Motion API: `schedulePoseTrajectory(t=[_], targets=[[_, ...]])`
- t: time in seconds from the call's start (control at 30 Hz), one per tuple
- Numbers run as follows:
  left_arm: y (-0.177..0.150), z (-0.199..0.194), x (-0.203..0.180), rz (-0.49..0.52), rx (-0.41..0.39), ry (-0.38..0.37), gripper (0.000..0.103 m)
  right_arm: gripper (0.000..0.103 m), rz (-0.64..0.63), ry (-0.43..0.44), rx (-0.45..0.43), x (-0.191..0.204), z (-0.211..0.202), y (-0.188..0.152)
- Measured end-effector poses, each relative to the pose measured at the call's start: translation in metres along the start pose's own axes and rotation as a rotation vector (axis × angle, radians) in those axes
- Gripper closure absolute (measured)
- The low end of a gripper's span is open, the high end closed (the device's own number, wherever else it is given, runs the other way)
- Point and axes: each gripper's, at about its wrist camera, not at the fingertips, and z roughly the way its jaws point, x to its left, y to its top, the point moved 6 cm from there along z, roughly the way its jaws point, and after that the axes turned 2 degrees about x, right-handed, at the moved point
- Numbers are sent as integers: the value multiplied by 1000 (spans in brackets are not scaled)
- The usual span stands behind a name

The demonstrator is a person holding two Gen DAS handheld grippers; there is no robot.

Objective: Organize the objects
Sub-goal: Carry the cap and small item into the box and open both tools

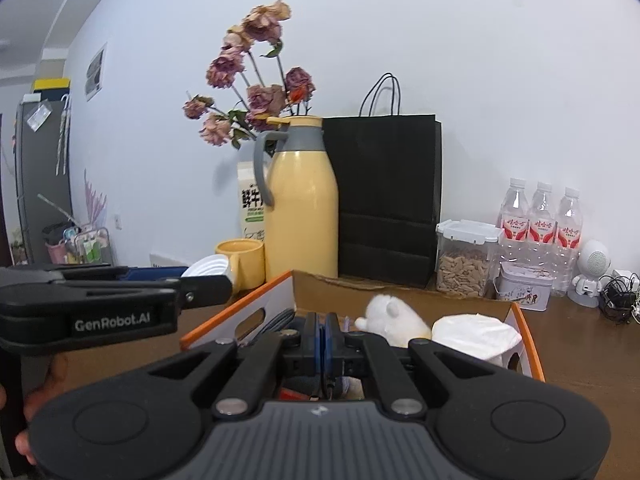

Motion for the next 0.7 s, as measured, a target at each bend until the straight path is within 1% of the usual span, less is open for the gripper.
schedulePoseTrajectory(t=[0.13,0.27,0.33,0.37,0.4,0.43,0.47,0.5,0.53,0.57,0.6,0.63,0.67,0.7], targets=[[7,31,-3,-26,20,24,62,101,26,-7,-2,-10,24,9],[5,64,-4,-30,40,52,62,101,65,-23,-2,-26,53,10],[0,75,-5,-17,52,50,62,100,77,-44,-4,-36,63,4],[-2,79,-4,-4,54,49,60,100,65,-73,-10,-41,66,-1],[-5,81,-4,10,58,54,58,96,53,-100,-2,-45,69,-5],[-7,83,-3,20,64,58,52,94,54,-111,16,-51,73,-9],[-9,84,-2,23,65,61,42,93,70,-104,30,-55,75,-12],[-10,83,0,24,63,66,36,92,87,-96,40,-59,76,-14],[-10,81,0,27,55,74,26,83,88,-99,46,-60,75,-15],[-10,78,1,31,40,82,19,77,81,-109,47,-60,74,-16],[-10,74,1,35,24,90,14,59,74,-121,44,-60,72,-16],[-9,71,2,36,14,95,1,41,67,-133,38,-59,69,-16],[-8,68,3,32,0,103,0,33,62,-145,30,-58,65,-17],[-7,64,4,26,-16,115,0,23,56,-157,23,-58,61,-17]])
